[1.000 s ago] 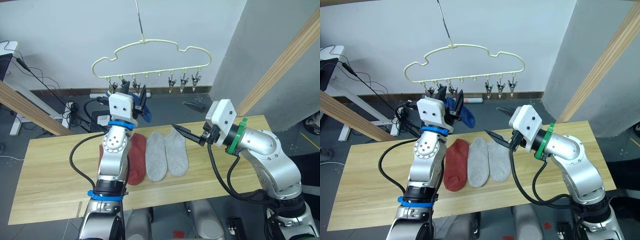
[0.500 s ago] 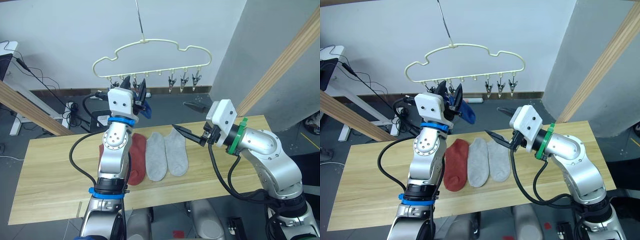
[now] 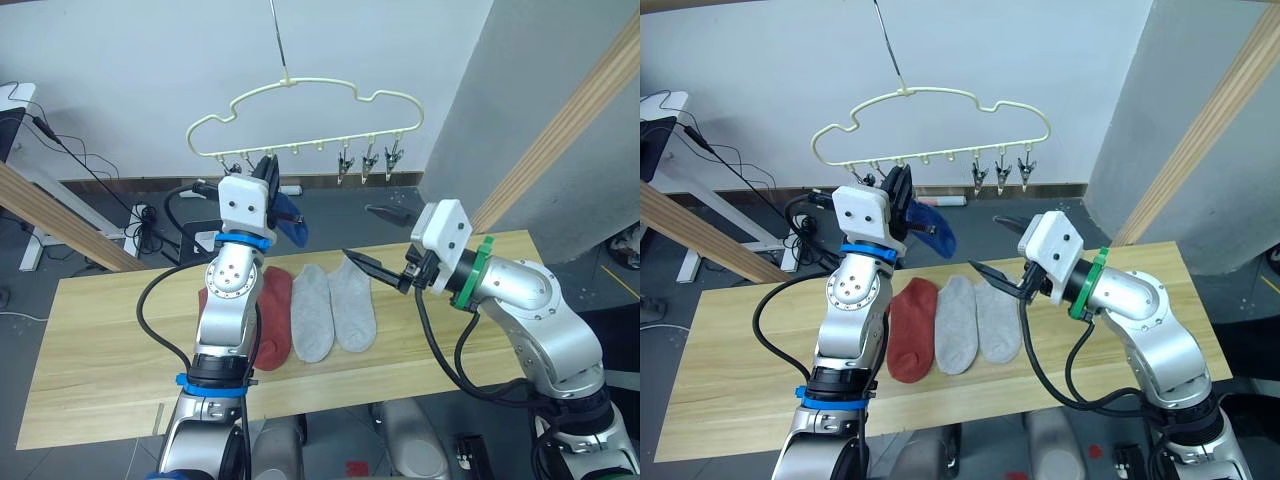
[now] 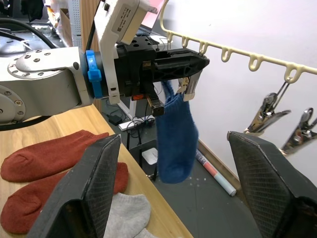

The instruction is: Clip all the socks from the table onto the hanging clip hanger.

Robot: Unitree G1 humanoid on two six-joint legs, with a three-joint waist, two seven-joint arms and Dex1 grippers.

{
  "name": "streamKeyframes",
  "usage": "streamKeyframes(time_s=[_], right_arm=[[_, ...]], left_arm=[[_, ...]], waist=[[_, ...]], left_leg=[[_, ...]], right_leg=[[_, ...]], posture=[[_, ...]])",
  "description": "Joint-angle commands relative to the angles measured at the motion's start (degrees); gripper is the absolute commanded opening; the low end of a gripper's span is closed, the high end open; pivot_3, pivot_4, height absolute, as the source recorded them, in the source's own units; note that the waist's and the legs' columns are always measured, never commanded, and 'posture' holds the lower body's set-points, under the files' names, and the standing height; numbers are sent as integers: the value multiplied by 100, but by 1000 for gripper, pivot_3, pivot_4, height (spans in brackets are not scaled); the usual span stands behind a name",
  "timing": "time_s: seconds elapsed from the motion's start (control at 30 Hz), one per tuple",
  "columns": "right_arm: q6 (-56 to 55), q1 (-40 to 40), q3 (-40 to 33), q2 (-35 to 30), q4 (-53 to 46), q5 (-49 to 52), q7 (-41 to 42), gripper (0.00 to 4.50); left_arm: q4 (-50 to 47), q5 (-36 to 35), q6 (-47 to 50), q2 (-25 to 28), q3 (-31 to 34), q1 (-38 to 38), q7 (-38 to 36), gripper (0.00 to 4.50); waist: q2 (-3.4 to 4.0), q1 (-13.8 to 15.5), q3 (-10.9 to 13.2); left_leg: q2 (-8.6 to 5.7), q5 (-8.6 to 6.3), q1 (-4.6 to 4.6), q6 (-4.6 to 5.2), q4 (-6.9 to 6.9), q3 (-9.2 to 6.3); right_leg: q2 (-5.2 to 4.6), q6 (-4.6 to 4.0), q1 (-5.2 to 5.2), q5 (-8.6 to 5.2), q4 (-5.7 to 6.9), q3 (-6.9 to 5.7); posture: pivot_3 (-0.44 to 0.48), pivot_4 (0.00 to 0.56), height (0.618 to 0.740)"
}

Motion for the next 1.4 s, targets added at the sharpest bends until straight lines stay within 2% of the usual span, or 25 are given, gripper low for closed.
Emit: streamKeyframes(time_s=[0.03, 0.07, 0.33, 0.57, 1.13, 1.17, 1.23, 1.33, 1.4], right_arm=[[-93, 18, -6, -4, -112, 59, -26, 3606], [-93, 20, -2, -4, -112, 58, -28, 3606], [-78, 62, 10, -17, -129, 62, -42, 3606], [-76, 74, 3, -17, -130, 60, -55, 3606], [-69, 82, -14, -49, -128, 101, -18, 3606], [-64, 82, -13, -49, -134, 103, -20, 3606], [-59, 81, -11, -49, -142, 105, -23, 3606], [-53, 90, -9, -47, -158, 107, -30, 3606], [-51, 96, -8, -44, -163, 108, -35, 3606]], left_arm=[[-221, 40, -26, 48, -28, -2, -34, 9], [-241, -2, -71, 51, -28, 20, -83, 9], [-412, -188, -54, 2, 36, 138, -128, 2271], [-583, -246, 204, -34, -22, 262, -131, 2271], [-202, 75, 282, -158, -50, -11, 228, 2271], [-200, 84, 285, -171, -53, -18, 241, 1982], [-197, 100, 288, -197, -59, -28, 259, 1716], [-210, 101, 287, -227, -89, -37, 257, 882], [-206, 101, 281, -230, -97, -47, 264, 505]], waist=[[0, 2, 0], [0, 1, 0], [0, 4, 0], [0, 4, 0], [0, 6, 0], [0, 7, 0], [0, 6, 0], [0, 7, 0], [0, 8, 0]], left_leg=[[0, 0, 0, 0, 0, 0], [0, 0, 0, 0, 0, 0], [0, 0, -1, 0, 0, 0], [0, 0, -1, 0, 0, 0], [-1, 0, -1, 0, 0, 0], [-1, 0, -1, 0, 0, 0], [-1, 0, -1, 0, 0, 0], [0, 0, -1, 0, 0, 0], [-1, 0, -1, 0, 0, 0]], right_leg=[[0, 0, 0, 0, 0, 0], [0, 0, 0, 0, 0, 0], [0, 0, 0, 0, -1, 0], [0, 0, 0, 0, 0, 0], [0, 1, 0, 1, 0, 0], [0, 1, 0, 1, 0, 0], [0, 1, 0, 1, 0, 0], [0, 1, 0, 1, 0, 0], [0, 1, 0, 1, 0, 0]], posture=[[-302, 344, 731], [-302, 344, 731], [-302, 344, 731], [-302, 344, 731], [-302, 345, 731], [-301, 346, 731], [-301, 346, 731], [-301, 347, 731], [-302, 347, 731]])
